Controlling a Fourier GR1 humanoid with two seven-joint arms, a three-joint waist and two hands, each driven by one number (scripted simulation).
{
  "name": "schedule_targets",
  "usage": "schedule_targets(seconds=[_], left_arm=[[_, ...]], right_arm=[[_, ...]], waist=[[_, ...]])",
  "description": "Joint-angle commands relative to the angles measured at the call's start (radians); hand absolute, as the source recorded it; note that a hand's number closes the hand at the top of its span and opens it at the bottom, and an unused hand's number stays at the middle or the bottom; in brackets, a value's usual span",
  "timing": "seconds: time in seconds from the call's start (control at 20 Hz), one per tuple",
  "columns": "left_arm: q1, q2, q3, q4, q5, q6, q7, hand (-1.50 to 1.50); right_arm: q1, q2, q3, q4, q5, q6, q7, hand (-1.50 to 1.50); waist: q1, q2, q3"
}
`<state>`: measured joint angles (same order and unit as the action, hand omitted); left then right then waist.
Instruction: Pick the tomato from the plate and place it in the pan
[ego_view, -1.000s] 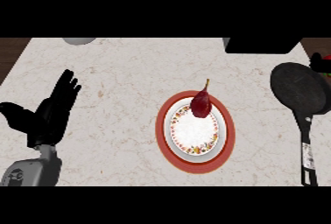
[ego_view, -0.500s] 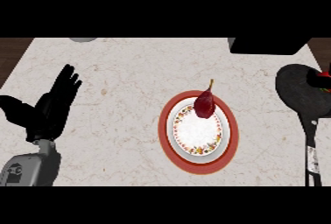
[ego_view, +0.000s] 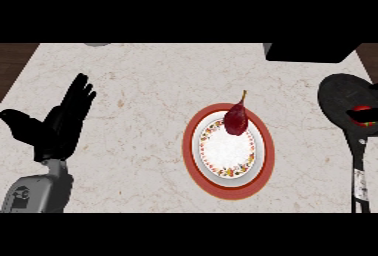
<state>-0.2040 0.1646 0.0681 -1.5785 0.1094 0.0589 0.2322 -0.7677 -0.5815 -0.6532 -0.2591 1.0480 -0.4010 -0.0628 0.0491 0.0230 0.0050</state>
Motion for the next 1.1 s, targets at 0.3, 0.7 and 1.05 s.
schedule_targets(seconds=[0.3, 0.7, 1.05], left_arm=[[0.011, 0.021, 0.032, -0.013, 0.030, -0.019, 0.016, 0.00], [0.050, 0.019, 0.040, -0.027, 0.028, -0.015, 0.015, 0.00], [0.053, 0.011, 0.044, -0.017, 0.011, 0.002, 0.007, 0.00]], right_arm=[[-0.003, -0.061, -0.199, 0.002, -0.238, 0.043, -0.260, -1.50], [0.120, -0.158, -0.390, -0.003, -0.489, 0.301, -0.458, -1.50], [0.332, -0.176, -0.461, 0.009, -0.629, 0.618, -0.650, -1.50]], waist=[[-0.011, -0.005, 0.001], [-0.044, -0.019, -0.002], [-0.060, -0.025, -0.004]])
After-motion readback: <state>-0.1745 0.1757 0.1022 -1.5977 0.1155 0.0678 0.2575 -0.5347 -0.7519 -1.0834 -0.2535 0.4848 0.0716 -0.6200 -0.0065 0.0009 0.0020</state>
